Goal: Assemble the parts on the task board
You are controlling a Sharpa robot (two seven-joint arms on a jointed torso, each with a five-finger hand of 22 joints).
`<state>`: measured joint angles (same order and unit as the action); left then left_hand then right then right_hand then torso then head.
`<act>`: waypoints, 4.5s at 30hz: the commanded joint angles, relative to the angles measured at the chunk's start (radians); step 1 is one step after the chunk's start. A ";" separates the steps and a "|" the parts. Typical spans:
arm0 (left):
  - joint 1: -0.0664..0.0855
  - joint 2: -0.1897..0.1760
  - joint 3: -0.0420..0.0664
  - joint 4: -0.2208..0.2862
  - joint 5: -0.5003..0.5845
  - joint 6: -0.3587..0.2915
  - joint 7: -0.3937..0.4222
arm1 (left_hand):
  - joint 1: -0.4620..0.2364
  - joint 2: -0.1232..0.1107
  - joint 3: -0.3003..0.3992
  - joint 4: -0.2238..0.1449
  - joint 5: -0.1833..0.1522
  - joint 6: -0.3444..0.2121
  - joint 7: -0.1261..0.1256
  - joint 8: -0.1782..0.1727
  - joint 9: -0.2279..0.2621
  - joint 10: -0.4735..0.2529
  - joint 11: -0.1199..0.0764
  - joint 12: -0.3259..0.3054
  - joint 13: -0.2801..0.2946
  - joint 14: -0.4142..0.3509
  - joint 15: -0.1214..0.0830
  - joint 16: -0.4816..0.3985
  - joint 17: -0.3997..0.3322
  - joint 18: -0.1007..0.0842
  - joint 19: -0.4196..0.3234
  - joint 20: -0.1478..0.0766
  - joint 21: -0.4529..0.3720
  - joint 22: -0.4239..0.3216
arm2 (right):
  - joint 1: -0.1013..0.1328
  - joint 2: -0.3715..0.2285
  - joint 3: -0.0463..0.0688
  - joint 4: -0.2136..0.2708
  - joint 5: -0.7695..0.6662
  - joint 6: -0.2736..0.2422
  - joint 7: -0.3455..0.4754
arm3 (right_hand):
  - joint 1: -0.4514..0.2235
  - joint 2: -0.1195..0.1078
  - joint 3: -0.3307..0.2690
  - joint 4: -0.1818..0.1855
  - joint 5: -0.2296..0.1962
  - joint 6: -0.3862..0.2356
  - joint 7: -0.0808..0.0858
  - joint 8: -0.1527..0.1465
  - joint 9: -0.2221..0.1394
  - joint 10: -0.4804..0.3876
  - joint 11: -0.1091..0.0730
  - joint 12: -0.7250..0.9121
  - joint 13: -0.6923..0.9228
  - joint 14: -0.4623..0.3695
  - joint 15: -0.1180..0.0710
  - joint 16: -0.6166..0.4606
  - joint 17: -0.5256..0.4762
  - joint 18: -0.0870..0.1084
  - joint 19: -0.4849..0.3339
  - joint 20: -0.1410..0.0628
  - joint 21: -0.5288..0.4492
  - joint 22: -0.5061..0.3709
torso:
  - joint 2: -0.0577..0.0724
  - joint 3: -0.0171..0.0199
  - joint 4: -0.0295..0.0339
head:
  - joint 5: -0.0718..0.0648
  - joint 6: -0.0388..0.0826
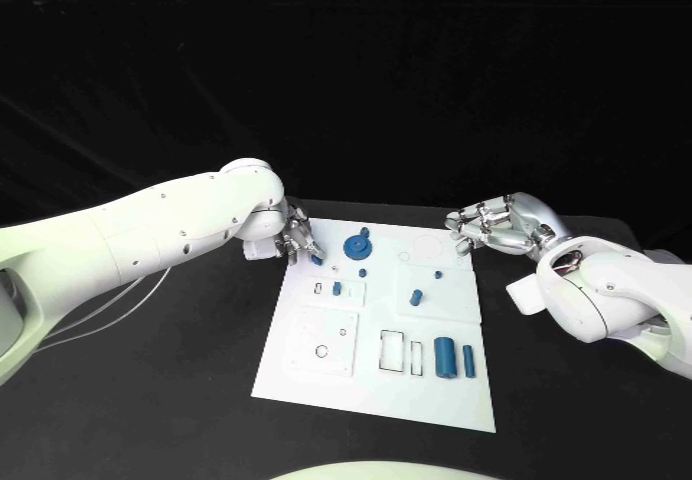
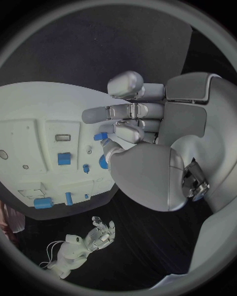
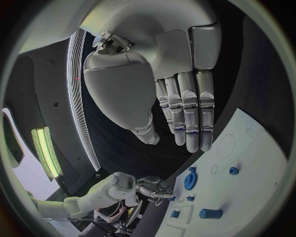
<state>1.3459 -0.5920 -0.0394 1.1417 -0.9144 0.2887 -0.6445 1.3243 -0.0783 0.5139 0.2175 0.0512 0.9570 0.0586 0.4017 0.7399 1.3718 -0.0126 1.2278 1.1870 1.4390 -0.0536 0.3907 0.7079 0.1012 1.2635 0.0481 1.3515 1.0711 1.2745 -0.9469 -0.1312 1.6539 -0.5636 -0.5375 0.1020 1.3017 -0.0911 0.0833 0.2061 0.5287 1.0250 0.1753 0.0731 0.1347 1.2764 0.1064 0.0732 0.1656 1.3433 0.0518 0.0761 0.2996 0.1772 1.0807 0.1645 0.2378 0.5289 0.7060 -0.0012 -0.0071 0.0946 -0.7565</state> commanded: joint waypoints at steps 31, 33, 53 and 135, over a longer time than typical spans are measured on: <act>-0.055 -0.161 0.002 0.311 -0.235 -0.139 0.054 | -0.019 -0.054 0.184 -0.129 0.002 0.004 -0.004 0.079 0.091 0.022 -0.004 -0.002 -0.003 0.004 -0.007 -0.005 0.002 -0.004 0.028 -0.003 0.021 0.030 | -0.004 -0.008 0.000 0.003 0.004 0.002 0.014 | -0.017 0.002 0.000 0.008 0.002 -0.010 0.002 0.005 -0.002 -0.008 0.000 0.004 0.002 -0.005 0.003 -0.005 -0.001 0.004 -0.005 0.001 -0.004 -0.002 | 0.002 -0.0001 -0.0014 | 0.014 -0.009; -0.061 -0.158 0.002 0.309 -0.237 -0.129 0.051 | -0.019 -0.054 0.185 -0.129 0.002 0.005 -0.004 0.079 0.091 0.022 -0.004 -0.001 -0.002 0.004 -0.007 -0.005 0.002 -0.004 0.028 -0.003 0.021 0.030 | -0.004 -0.008 0.000 0.003 0.004 0.002 0.015 | -0.017 0.002 0.000 0.008 0.002 -0.010 0.002 0.005 -0.002 -0.008 0.000 0.004 0.002 -0.005 0.003 -0.005 -0.001 0.004 -0.005 0.001 -0.004 -0.002 | 0.002 0.0000 -0.0009 | 0.014 -0.010; -0.077 -0.151 0.000 0.311 -0.233 -0.071 0.026 | -0.025 -0.056 0.194 -0.127 0.002 0.009 -0.005 0.083 0.093 0.026 -0.004 0.002 0.001 0.004 -0.007 -0.005 0.002 -0.004 0.027 -0.003 0.020 0.028 | -0.004 -0.012 0.000 0.006 0.004 0.002 0.013 | -0.017 0.002 0.000 0.008 0.002 -0.010 0.002 0.005 -0.002 -0.008 0.000 0.004 0.002 -0.005 0.003 -0.005 -0.001 0.004 -0.005 0.001 -0.004 -0.002 | 0.001 0.0005 -0.0017 | 0.013 -0.019; -0.079 -0.138 0.000 0.279 -0.205 -0.059 0.018 | -0.135 -0.110 -0.022 0.003 0.001 0.081 -0.037 0.088 0.114 0.057 -0.027 0.033 0.039 0.008 -0.019 -0.004 0.005 -0.012 0.052 -0.007 0.037 0.067 | -0.004 -0.014 0.000 0.007 0.007 0.016 0.014 | -0.023 0.004 -0.001 0.012 0.004 -0.011 0.002 0.005 -0.002 -0.009 0.000 0.005 0.003 -0.006 0.004 -0.006 -0.001 0.004 -0.005 0.002 -0.005 -0.005 | 0.001 0.0005 -0.0021 | 0.009 -0.026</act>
<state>1.2689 -0.7314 -0.0376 1.4225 -1.1234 0.2131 -0.6207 1.1954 -0.1910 0.4974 0.2195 0.0483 1.0333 0.0193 0.4933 0.8540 1.4201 -0.0390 1.2587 1.2250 1.4458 -0.0677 0.3908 0.7120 0.1012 1.3063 0.0410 1.3825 1.1377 1.2711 -0.9609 -0.1312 1.6594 -0.5566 -0.5327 0.1085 1.2885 -0.0856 0.0830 0.2114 0.5287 1.0219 0.1785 0.0730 0.1341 1.2764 0.1064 0.0732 0.1677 1.3433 0.0518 0.0761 0.2997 0.1772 1.0807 0.1644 0.2378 0.5256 0.7075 -0.0010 -0.0089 0.1035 -0.7826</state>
